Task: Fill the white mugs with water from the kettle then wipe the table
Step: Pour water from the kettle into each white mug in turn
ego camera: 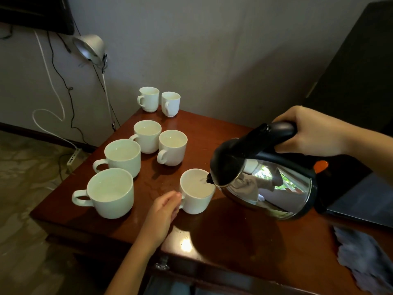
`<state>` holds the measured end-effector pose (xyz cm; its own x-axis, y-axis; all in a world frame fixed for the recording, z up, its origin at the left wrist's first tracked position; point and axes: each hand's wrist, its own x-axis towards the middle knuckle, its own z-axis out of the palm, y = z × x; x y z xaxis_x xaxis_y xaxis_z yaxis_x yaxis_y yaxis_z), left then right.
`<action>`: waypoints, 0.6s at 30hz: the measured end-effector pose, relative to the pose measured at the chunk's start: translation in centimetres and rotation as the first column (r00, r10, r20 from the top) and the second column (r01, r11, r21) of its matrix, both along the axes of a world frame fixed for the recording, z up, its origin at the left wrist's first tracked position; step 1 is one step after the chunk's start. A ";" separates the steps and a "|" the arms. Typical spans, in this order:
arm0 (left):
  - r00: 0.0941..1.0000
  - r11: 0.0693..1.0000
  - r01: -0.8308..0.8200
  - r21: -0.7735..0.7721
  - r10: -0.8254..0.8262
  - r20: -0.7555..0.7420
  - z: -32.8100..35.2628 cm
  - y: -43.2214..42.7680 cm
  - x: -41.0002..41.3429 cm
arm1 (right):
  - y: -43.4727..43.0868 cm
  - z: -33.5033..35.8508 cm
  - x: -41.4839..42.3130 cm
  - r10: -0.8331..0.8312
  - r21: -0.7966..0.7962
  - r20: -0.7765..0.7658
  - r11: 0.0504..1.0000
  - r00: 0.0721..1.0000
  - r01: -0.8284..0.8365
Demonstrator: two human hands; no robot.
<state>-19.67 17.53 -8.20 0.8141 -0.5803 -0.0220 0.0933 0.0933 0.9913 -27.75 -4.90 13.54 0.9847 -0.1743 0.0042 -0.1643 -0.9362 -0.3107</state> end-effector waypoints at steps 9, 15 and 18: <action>0.999 1.000 -0.026 0.011 0.026 0.025 0.1 -0.2 -0.3 | 0.0 0.1 0.1 -0.006 -0.005 -0.007 1.000 1.000 0.006; 1.000 1.000 -0.023 0.009 0.023 0.020 0.1 -0.2 -0.2 | 0.1 0.3 0.1 -0.005 -0.006 -0.032 1.000 0.999 0.005; 1.000 1.000 -0.021 0.012 0.021 0.011 0.1 -0.2 -0.1 | 0.2 0.3 0.2 -0.002 -0.019 -0.041 1.000 0.999 0.001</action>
